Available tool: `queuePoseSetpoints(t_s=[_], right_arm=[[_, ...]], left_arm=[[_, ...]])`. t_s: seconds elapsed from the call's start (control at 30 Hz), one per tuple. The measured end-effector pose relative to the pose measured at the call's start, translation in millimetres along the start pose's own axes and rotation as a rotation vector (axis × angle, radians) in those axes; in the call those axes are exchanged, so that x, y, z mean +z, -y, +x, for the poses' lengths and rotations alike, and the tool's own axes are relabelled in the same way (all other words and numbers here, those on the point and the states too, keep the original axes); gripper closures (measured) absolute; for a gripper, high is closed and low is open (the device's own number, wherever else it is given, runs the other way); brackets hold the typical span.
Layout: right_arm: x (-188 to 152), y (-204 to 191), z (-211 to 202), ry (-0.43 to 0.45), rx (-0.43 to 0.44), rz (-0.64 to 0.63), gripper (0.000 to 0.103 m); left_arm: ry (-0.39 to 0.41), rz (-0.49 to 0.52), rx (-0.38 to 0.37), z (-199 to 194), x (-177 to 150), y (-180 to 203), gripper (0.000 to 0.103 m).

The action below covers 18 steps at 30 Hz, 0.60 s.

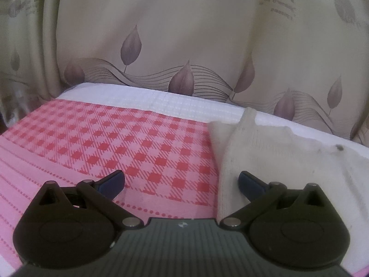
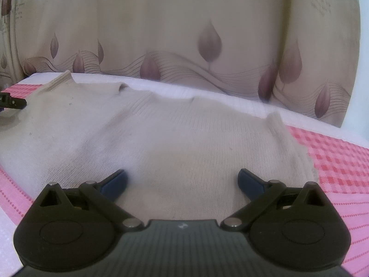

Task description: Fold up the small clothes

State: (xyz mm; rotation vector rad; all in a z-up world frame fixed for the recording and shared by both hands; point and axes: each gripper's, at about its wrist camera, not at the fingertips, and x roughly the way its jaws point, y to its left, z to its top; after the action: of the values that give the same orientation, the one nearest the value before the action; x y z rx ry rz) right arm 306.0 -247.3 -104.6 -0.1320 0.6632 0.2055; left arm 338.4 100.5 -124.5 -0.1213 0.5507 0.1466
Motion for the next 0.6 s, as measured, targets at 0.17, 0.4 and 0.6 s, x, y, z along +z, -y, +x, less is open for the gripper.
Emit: queuePoseSetpoints(t_s=[0.17, 0.4, 0.6], right_arm=[[0.0, 0.4, 0.1, -0.003, 0.002, -0.002, 0.000], [0.2, 0.1, 0.3, -0.004, 0.003, -0.005, 0.000], [0.8, -0.4, 0.0, -0.005, 0.004, -0.006, 0.000]], left_arm=[[0.008, 0.044, 0.009, -0.7, -0.3, 6.1, 0.000], [0.006, 0.025, -0.014, -0.5, -0.3, 2.7, 0.000], [0.007, 0.035, -0.008, -0.8, -0.2, 4.6, 0.000]])
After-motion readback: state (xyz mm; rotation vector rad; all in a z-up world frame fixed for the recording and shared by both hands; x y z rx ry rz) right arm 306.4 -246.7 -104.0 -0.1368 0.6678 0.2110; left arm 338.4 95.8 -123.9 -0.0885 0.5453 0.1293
